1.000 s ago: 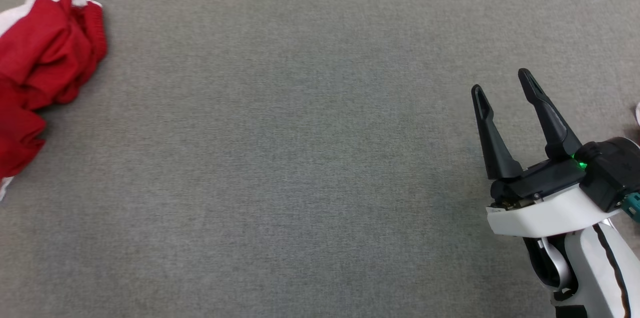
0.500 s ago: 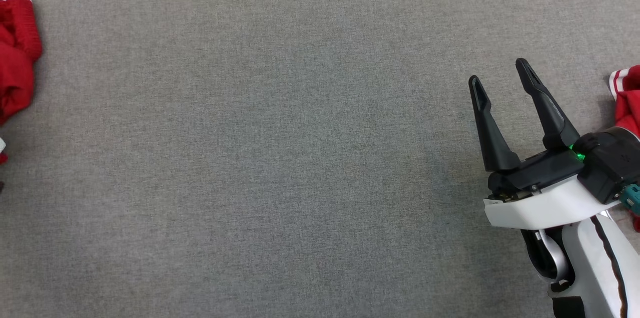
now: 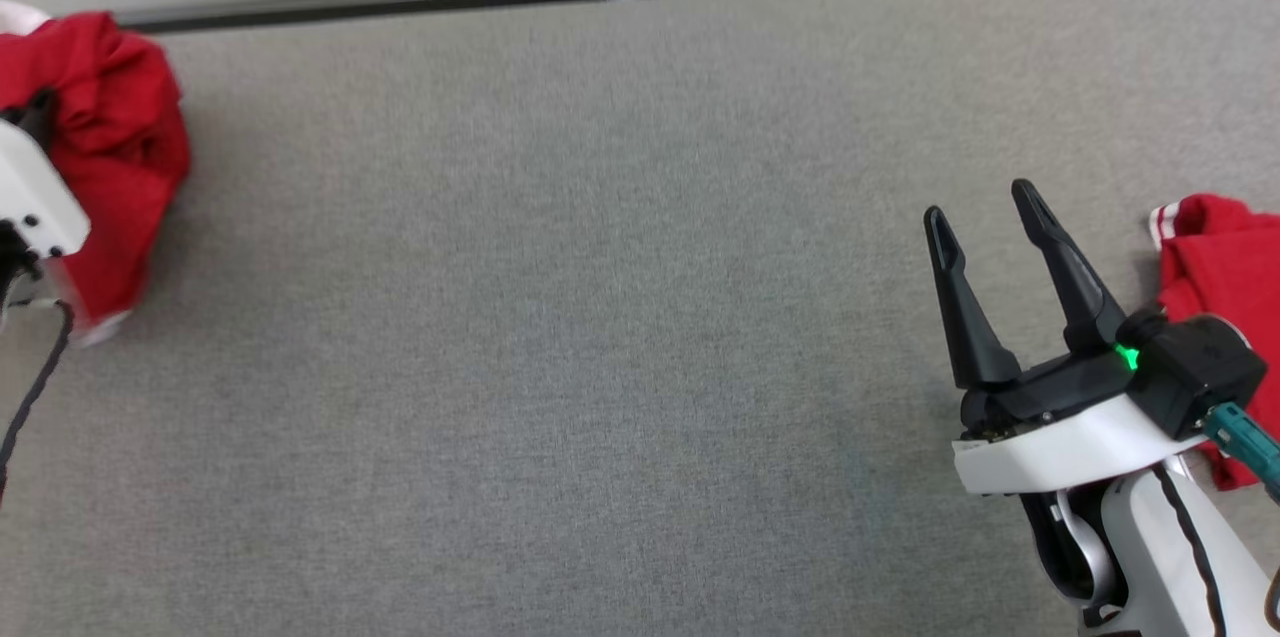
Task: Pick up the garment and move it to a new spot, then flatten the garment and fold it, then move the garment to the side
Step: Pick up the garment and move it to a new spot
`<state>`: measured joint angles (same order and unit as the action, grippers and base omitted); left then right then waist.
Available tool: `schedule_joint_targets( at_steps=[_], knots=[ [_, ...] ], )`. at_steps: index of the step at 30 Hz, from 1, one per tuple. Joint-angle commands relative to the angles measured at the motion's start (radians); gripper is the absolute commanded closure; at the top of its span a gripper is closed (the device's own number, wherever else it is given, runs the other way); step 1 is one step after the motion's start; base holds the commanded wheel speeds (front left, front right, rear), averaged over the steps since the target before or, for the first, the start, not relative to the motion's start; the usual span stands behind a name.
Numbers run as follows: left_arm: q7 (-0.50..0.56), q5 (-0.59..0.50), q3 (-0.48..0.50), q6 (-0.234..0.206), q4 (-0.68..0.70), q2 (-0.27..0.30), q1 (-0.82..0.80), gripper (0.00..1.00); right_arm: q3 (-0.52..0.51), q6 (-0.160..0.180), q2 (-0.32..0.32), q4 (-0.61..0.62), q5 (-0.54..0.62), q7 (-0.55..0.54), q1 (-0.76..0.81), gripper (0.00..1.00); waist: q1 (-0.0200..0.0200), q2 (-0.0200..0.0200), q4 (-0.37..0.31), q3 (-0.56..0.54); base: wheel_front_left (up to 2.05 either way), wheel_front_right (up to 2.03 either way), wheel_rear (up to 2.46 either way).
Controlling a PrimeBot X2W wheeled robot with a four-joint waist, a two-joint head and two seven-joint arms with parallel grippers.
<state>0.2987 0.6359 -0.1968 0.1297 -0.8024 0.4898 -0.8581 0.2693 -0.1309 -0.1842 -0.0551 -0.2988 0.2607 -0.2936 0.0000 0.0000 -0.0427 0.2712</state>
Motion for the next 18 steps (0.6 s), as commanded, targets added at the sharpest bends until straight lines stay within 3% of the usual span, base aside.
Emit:
schedule_joint_targets(
  at_steps=[1,10,18],
  knots=[
    [0.004,0.018,-0.017,0.001,0.029,0.007,0.0,1.0,-0.004,0.0,0.0,-0.003,-0.002,0.006,0.014,0.0,0.0,0.0,-0.005,-0.055,0.0,0.0,0.0],
    [0.068,0.178,-0.183,0.001,0.37,0.006,0.064,1.0,-0.039,0.0,0.012,0.008,-0.001,0.006,0.065,0.0,0.0,0.0,-0.043,-0.16,0.0,0.0,0.0],
    [0.112,0.265,-0.244,-0.013,0.636,-0.034,0.203,1.0,-0.088,0.0,0.001,0.022,0.002,0.005,0.106,0.0,0.0,0.0,-0.066,-0.193,0.0,0.0,0.0]
  ],
)
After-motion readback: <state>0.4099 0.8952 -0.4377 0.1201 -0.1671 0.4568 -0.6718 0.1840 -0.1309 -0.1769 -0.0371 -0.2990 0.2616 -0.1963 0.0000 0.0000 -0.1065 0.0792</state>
